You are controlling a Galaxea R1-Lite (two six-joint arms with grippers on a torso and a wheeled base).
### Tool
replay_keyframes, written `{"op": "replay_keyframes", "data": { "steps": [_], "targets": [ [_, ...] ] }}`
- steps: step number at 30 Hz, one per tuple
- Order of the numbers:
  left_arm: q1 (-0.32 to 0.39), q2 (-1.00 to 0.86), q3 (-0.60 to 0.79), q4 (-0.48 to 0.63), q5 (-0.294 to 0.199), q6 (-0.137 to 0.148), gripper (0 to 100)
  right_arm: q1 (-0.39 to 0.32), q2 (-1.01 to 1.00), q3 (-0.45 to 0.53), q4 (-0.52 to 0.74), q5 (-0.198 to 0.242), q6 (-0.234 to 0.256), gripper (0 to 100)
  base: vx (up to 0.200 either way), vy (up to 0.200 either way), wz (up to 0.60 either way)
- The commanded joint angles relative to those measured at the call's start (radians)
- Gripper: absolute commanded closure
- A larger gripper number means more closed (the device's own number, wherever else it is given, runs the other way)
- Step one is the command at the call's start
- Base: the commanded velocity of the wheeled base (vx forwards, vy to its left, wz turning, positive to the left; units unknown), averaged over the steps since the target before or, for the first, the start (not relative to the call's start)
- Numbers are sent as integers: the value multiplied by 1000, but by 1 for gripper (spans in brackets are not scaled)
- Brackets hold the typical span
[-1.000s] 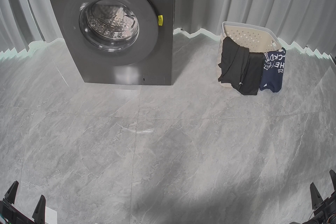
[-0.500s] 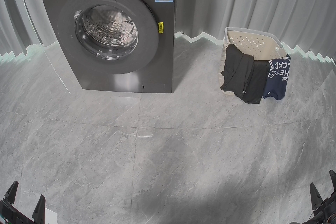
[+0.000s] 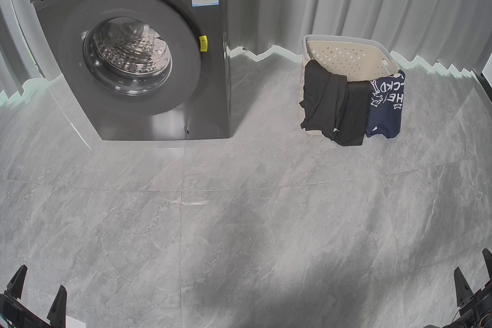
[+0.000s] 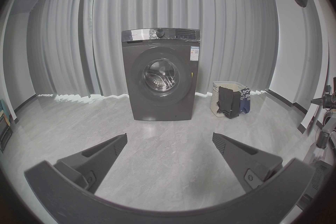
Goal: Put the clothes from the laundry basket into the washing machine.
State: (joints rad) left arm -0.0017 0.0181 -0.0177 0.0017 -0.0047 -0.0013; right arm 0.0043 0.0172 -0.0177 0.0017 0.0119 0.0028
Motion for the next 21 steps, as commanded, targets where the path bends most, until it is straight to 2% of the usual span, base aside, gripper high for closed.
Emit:
{"op": "replay_keyframes", "data": {
  "steps": [1, 2, 17, 21],
  "targets": [
    [0, -18, 16, 0, 0, 0, 0, 0, -17, 16, 0, 0, 0, 0, 0, 0, 0],
    [0, -18, 16, 0, 0, -2, 0, 0, -17, 16, 0, 0, 0, 0, 0, 0, 0],
    [0, -18, 16, 0, 0, -5, 0, 0, -17, 16, 0, 0, 0, 0, 200, 0, 0],
    [0, -18, 16, 0, 0, -5, 0, 0, -17, 16, 0, 0, 0, 0, 0, 0, 0]
  ]
}}
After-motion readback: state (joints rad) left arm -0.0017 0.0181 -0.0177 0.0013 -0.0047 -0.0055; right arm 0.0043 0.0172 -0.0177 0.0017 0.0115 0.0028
